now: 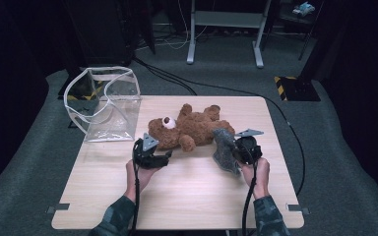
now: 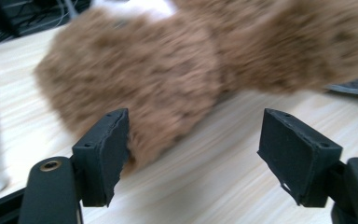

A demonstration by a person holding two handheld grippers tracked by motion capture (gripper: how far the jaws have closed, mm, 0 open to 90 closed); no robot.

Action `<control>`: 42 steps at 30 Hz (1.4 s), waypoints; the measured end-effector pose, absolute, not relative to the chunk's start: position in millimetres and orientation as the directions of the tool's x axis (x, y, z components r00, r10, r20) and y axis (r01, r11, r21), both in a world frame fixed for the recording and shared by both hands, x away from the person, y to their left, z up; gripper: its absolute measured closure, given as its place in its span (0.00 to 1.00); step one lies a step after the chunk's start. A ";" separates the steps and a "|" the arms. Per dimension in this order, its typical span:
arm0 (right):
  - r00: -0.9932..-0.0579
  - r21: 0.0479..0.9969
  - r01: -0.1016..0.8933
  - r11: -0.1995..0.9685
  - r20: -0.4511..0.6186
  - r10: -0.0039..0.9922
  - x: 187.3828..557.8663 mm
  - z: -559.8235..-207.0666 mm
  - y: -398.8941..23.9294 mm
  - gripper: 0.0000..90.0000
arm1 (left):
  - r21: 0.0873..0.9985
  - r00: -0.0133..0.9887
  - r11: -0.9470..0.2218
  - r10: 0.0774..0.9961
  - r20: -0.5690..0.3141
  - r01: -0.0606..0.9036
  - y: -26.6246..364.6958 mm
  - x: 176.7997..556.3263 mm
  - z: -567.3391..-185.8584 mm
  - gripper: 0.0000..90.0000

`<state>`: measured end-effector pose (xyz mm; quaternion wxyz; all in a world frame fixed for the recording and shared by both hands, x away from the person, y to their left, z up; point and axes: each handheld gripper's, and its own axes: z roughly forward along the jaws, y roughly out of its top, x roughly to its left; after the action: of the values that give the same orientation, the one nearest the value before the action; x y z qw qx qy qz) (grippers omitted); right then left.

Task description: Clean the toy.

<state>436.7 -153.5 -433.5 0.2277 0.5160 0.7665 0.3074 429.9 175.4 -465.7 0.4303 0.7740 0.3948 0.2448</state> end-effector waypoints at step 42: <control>-0.424 0.747 0.599 0.290 -0.012 0.905 430.1 -435.0 -136.1 0.87 | 0.866 0.671 -0.394 0.735 0.096 0.308 127.4 469.4 -429.9 0.79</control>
<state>430.1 -136.1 -435.0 0.2239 0.4875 0.7713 0.3424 469.4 127.4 -429.9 0.4434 0.7993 0.3262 0.2409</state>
